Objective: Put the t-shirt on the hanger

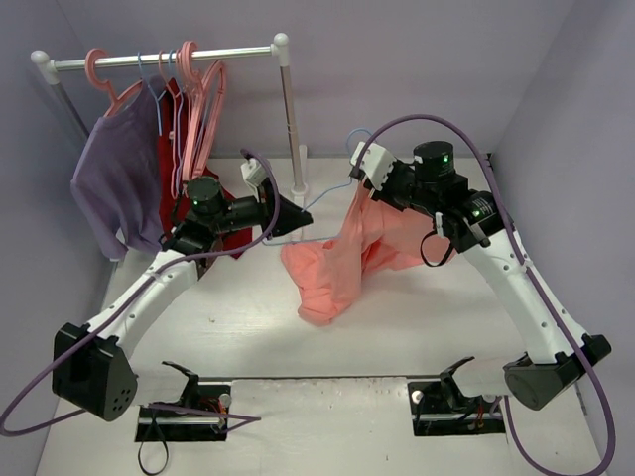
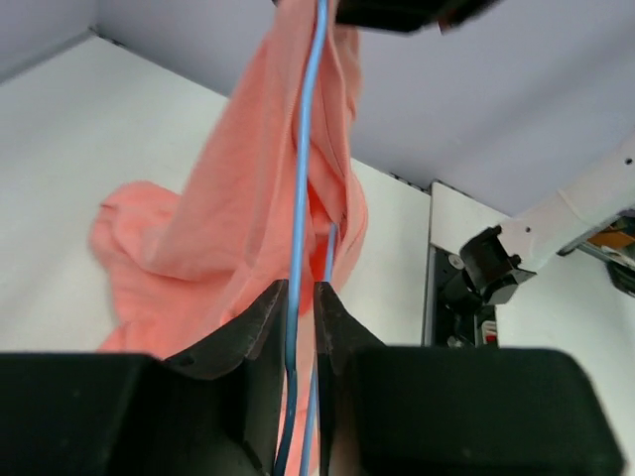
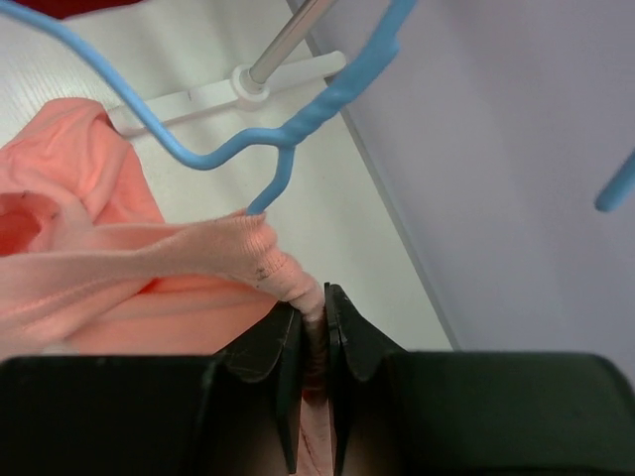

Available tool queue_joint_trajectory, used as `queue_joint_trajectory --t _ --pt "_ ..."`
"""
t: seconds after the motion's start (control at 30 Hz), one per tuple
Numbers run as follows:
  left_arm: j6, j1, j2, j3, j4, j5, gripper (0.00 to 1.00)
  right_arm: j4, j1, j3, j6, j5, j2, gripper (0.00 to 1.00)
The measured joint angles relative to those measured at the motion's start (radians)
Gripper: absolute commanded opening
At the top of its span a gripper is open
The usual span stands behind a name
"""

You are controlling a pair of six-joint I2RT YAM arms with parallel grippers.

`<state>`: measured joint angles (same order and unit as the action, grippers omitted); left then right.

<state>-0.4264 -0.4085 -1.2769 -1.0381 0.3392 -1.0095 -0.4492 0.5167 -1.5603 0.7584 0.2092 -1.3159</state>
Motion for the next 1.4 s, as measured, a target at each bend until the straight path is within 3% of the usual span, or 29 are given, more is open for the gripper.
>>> queue_joint_trajectory --t 0.1,0.37,0.57,0.73,1.03,1.4 --pt "0.056 0.02 0.005 -0.095 -0.136 0.075 0.55 0.0 0.0 0.011 -0.018 -0.003 0.008 0.0" --pt "0.113 0.023 0.047 -0.38 -0.554 0.447 0.6 0.004 0.0 0.015 -0.047 -0.032 0.054 0.0" --pt "-0.087 0.0 0.181 -0.373 -0.669 0.75 0.6 0.004 0.0 0.016 -0.054 -0.06 0.058 0.0" --pt "-0.306 -0.113 0.27 -0.262 -0.71 0.94 0.6 0.013 0.0 0.016 -0.063 -0.085 0.058 0.0" --pt "-0.698 -0.289 0.089 -0.186 -0.726 1.066 0.61 0.042 0.0 0.055 -0.089 -0.101 0.058 0.0" --pt "-0.937 -0.338 -0.091 -0.184 -0.682 1.041 0.61 0.063 0.001 0.116 -0.104 -0.101 0.058 0.0"
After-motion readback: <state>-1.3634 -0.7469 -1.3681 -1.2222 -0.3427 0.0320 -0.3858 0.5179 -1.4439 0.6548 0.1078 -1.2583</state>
